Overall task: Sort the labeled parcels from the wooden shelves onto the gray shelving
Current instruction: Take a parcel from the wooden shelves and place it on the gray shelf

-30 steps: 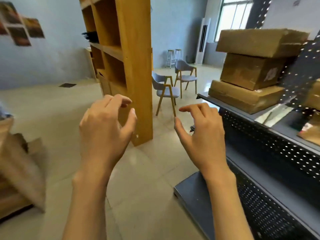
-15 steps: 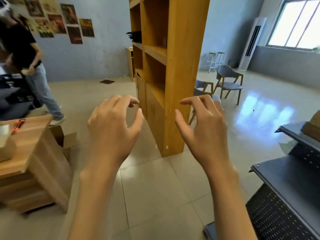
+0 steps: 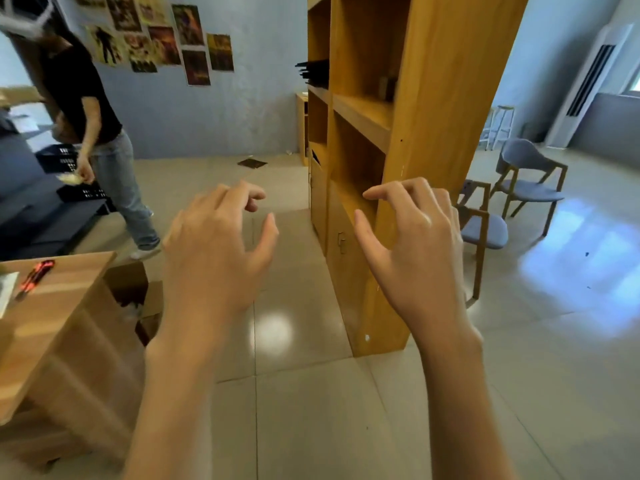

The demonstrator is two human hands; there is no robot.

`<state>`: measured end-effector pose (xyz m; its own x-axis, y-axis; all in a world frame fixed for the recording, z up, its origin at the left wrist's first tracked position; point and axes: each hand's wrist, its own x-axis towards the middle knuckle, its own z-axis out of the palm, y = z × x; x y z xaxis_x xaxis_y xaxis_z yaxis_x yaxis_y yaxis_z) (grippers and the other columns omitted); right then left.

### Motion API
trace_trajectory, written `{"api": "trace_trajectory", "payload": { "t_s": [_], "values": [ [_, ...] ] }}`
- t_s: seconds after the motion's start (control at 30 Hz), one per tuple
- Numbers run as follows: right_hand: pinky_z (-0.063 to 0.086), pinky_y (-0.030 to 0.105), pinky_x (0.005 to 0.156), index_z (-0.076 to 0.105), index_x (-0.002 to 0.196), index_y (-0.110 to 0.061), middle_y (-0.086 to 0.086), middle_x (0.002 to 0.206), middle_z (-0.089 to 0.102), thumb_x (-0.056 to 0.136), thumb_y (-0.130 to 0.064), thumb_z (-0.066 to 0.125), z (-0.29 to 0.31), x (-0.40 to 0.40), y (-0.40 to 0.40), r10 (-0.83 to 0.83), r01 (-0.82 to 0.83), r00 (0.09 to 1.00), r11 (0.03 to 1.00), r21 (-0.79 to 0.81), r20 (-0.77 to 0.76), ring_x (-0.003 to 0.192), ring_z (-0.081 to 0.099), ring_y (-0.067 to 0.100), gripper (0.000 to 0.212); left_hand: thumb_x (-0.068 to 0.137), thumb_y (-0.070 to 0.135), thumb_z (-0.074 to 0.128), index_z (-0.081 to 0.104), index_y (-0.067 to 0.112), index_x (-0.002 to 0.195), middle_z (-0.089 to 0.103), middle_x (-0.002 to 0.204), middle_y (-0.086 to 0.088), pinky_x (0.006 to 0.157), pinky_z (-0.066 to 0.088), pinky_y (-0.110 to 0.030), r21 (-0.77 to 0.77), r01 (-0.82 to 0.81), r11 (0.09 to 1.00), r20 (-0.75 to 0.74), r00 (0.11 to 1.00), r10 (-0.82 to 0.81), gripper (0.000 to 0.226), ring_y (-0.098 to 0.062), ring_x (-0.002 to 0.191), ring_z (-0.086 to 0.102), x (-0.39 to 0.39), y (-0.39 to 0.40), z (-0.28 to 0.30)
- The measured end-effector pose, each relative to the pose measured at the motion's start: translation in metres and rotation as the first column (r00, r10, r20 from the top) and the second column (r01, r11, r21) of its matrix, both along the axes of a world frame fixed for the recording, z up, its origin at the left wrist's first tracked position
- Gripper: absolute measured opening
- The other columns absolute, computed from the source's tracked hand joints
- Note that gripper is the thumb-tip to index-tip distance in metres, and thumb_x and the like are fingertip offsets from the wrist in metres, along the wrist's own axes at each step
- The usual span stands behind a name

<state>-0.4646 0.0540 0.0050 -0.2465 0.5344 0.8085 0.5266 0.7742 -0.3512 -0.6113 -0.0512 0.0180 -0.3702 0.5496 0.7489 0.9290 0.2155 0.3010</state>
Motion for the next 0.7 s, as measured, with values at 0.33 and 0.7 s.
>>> {"api": "trace_trajectory", "payload": {
  "t_s": [0.33, 0.7],
  "values": [
    [0.041, 0.03, 0.084, 0.067, 0.104, -0.018, 0.0, 0.102, 0.062, 0.088, -0.033, 0.06, -0.019, -0.134, 0.167, -0.057, 0.057, 0.998, 0.998, 0.003, 0.009, 0.1, 0.052, 0.018, 0.022, 0.089, 0.034, 0.05, 0.063, 0.014, 0.107, 0.065, 0.1, -0.003, 0.074, 0.043, -0.037, 0.01, 0.065, 0.998, 0.049, 0.997, -0.065, 0.029, -0.025, 0.092, 0.06, -0.149, 0.177, -0.02],
    [0.029, 0.016, 0.082, 0.066, 0.102, -0.019, 0.002, 0.104, 0.063, 0.087, -0.032, 0.062, 0.005, -0.282, 0.352, -0.212, 0.212, 0.977, 0.977, 0.02, 0.004, 0.1, 0.052, 0.018, 0.02, 0.087, 0.03, 0.056, 0.065, 0.014, 0.101, 0.067, 0.092, -0.002, 0.07, 0.036, -0.028, 0.078, 0.229, 0.97, 0.013, 0.973, -0.231, 0.023, -0.02, 0.086, 0.061, -0.312, 0.392, 0.007]
  ]
}}
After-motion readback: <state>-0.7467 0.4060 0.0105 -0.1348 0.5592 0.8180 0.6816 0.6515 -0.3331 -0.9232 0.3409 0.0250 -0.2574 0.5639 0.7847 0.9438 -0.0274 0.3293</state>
